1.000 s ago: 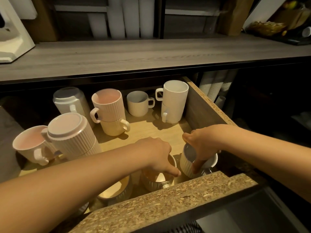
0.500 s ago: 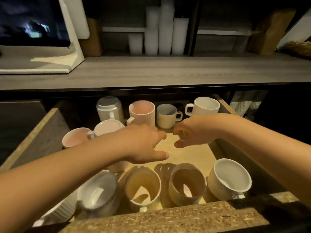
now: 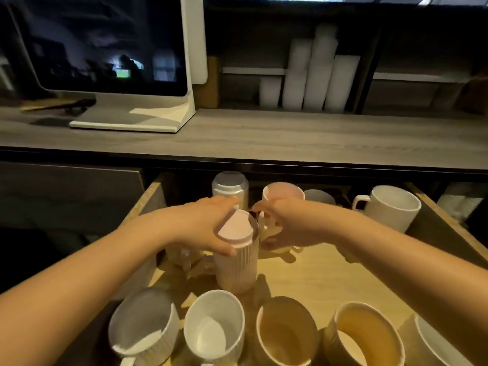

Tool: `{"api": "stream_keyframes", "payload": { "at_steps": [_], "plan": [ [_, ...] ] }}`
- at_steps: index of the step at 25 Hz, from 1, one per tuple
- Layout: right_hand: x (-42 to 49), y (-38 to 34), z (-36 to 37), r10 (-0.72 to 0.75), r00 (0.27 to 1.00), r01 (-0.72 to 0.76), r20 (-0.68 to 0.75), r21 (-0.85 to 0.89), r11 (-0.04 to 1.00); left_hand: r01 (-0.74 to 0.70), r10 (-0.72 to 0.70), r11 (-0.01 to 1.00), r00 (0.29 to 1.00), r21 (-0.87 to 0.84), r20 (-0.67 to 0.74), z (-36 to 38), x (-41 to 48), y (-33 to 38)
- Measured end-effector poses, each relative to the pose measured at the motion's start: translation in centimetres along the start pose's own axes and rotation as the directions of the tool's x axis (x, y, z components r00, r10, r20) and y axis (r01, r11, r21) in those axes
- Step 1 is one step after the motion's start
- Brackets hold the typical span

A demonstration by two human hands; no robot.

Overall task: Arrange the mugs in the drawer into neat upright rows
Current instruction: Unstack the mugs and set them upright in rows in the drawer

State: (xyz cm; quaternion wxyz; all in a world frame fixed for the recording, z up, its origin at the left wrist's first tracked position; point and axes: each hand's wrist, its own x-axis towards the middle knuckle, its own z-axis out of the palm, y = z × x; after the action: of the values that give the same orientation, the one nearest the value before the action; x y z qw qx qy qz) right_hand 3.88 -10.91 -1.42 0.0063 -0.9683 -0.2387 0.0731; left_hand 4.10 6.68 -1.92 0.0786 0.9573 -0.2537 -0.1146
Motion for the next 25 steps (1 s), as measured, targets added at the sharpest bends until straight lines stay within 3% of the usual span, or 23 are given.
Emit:
{"api": "stream_keyframes", "payload": {
  "at_steps": [7,14,19,22,25],
  "plan": [
    [1.8,-1.0,2.4,-0.053,0.994,0.068,-0.094,0.163,0.984,-0.063,0.050,0.961,0.997,-0.268,-0.056,1.3,0.1,-2.3],
    [1.9,-1.0,4.3,-0.047,0.986,0.119,-0.160,0.475,0.872,-0.098,0.066,0.949,0.991,-0.300,-0.115,1.9,0.2,-2.9],
    [1.2,-0.5,3.6,-0.037,0.979,0.140,-0.200,0.530,0.836,-0.146,0.098,0.936,0.982,-0.321,-0.162,2.0,0.2,-2.7],
    [-0.2,0.5,2.5,0.007,0.986,0.091,-0.164,0.582,0.808,-0.181,0.119,0.924,0.973,-0.338,-0.197,1.9,-0.1,-2.1],
    [-1.7,1.9,2.3,0.083,0.991,0.008,-0.106,0.662,0.750,-0.219,0.173,0.952,0.962,-0.216,-0.212,2.8,-0.3,-0.8]
  ]
}}
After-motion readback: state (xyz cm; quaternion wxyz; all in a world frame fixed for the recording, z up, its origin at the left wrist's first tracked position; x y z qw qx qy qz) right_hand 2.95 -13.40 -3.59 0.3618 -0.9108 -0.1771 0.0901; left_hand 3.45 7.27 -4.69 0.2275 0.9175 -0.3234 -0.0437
